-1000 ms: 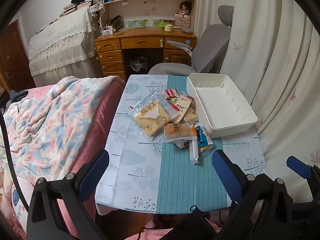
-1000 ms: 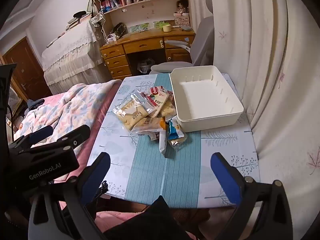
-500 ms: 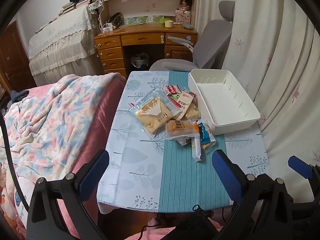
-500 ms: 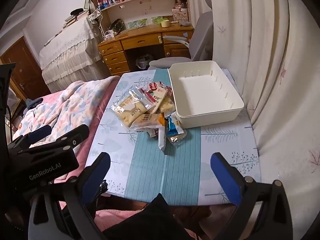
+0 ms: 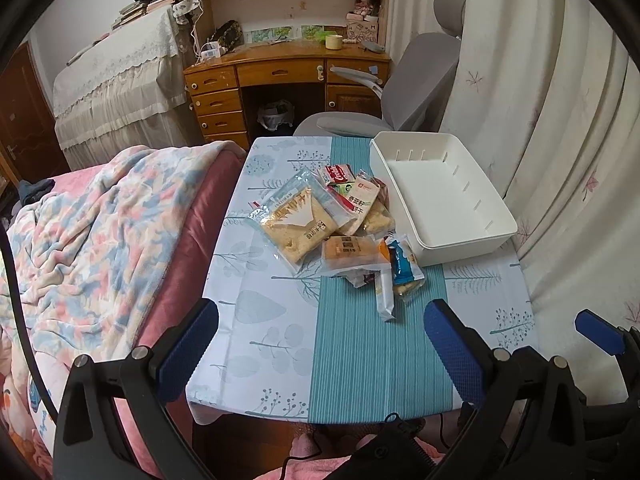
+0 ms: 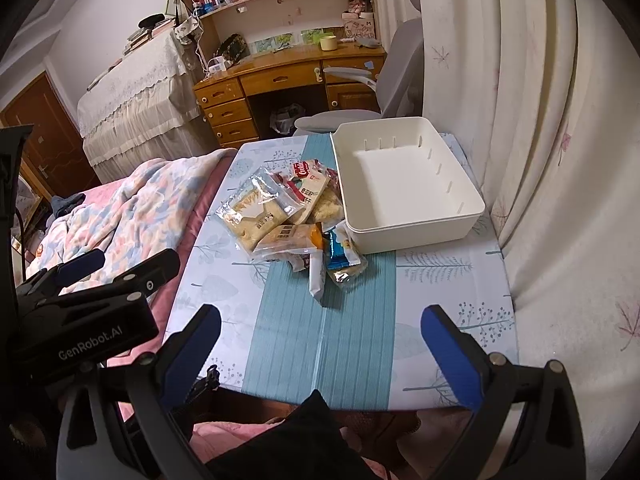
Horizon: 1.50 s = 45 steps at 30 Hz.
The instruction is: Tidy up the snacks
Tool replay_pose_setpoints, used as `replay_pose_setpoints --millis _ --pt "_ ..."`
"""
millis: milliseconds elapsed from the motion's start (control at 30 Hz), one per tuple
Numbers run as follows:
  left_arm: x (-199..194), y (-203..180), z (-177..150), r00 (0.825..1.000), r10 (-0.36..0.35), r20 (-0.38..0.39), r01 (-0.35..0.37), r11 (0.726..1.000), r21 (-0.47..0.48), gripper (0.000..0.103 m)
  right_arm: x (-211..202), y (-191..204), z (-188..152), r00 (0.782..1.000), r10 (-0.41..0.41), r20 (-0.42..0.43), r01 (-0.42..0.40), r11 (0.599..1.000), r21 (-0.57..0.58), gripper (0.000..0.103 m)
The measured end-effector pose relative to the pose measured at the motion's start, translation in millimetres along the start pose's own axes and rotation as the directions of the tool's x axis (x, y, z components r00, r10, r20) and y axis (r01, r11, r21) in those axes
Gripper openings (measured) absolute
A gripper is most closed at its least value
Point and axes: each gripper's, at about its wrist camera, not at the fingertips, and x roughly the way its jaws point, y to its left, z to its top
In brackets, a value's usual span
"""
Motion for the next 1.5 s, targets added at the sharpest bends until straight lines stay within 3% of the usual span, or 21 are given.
replay_pose_setpoints --millis 667,967,1267,1500 --pt "3 -29 -6 0.998 0.066 -0.02 -0.067 0.995 -0.07 0.102 14 -46 11 0.991 0.128 -0.032 -0.13 0.991 -0.043 0.1" --pt "6 -27 -11 0.996 0.071 -0.047 -0.074 0.994 -0.086 0.102 21 -46 10 0.985 0.166 -0.049 -0.168 0.985 -0.029 0.1" --pt "24 -12 2 0.998 0.004 -0.064 -0.008 0.998 -0.055 0.102 31 -33 16 0.99 0.131 -0.045 -0.131 0.991 0.018 0.1" --pt "47 24 26 0.994 -0.063 -0.092 0.064 0.998 0.004 0.102 50 -7 24 0.995 0.088 -0.054 -0.081 0.99 0.114 0.099"
